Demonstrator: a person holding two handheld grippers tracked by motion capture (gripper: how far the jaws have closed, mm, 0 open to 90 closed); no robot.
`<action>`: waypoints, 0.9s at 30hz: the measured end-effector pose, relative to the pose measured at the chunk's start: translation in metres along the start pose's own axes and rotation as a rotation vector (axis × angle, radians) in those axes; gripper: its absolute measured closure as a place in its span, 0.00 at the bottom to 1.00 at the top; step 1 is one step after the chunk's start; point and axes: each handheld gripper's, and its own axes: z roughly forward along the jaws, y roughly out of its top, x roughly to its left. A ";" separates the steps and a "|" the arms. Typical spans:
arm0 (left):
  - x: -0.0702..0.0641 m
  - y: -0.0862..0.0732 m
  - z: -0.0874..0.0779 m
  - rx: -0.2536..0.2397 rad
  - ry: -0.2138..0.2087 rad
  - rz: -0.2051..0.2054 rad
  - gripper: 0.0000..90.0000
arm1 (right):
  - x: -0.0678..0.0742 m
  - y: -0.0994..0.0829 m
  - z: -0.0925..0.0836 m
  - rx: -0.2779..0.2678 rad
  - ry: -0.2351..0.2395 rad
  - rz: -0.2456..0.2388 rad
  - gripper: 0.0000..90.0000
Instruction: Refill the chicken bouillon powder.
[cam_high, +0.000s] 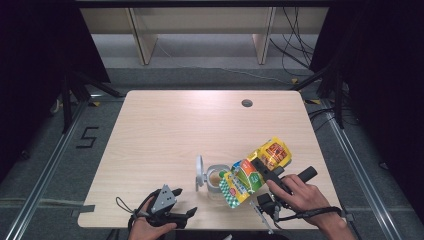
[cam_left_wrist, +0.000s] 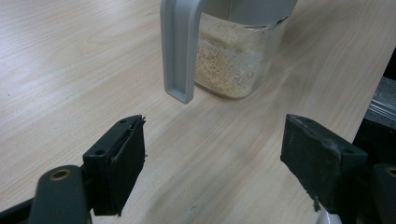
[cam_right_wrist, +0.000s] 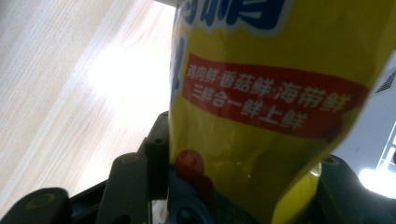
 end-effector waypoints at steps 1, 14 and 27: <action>0.000 0.000 0.000 -0.001 0.000 0.000 0.24 | 0.000 0.000 0.000 -0.001 0.001 0.003 0.59; 0.001 0.000 0.000 0.002 0.006 0.010 0.23 | 0.000 -0.001 -0.001 0.002 -0.001 0.003 0.59; 0.001 0.000 0.000 0.001 0.009 0.002 0.23 | 0.000 0.000 0.000 -0.002 0.002 -0.005 0.59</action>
